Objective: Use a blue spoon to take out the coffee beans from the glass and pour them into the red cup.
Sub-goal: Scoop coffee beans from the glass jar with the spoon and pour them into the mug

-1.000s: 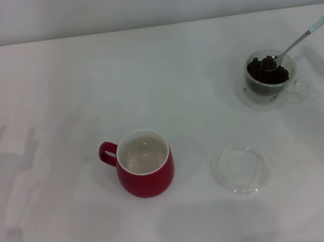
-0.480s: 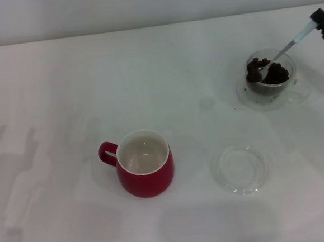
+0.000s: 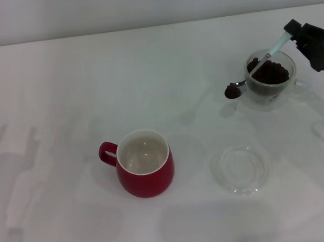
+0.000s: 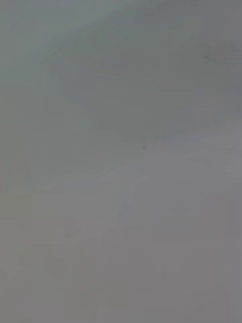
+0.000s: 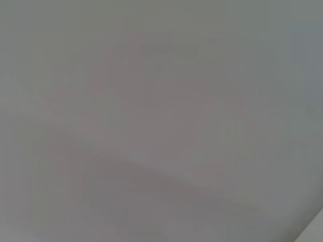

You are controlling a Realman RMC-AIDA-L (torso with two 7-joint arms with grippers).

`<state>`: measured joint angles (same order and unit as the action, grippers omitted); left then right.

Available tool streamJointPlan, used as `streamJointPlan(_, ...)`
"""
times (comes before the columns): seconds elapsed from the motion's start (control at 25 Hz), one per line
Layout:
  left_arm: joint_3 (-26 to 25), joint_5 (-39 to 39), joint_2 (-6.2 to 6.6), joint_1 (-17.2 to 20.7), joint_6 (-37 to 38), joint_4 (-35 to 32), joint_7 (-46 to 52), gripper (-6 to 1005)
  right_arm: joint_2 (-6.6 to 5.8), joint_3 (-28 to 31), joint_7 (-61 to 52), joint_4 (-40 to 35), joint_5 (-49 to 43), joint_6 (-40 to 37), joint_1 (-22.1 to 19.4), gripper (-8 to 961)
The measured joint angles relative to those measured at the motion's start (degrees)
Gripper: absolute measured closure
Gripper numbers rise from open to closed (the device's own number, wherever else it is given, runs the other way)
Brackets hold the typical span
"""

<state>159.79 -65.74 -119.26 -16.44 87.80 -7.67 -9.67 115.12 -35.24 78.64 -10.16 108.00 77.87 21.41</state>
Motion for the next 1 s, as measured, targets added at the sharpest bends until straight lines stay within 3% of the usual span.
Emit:
streamJointPlan(0.48,0.0,0.0,-0.19,0.4,-0.1,-0.3,0.3,318,0.52,-5.6,1.1,2.6,0.3,1.5,2.4,769)
streamJointPlan(1.0,0.1,0.4,-0.30,0.6,0.0,-1.0,0.4,318,0.91,-8.0,4.8,9.9,0.0,5.0,8.2,765)
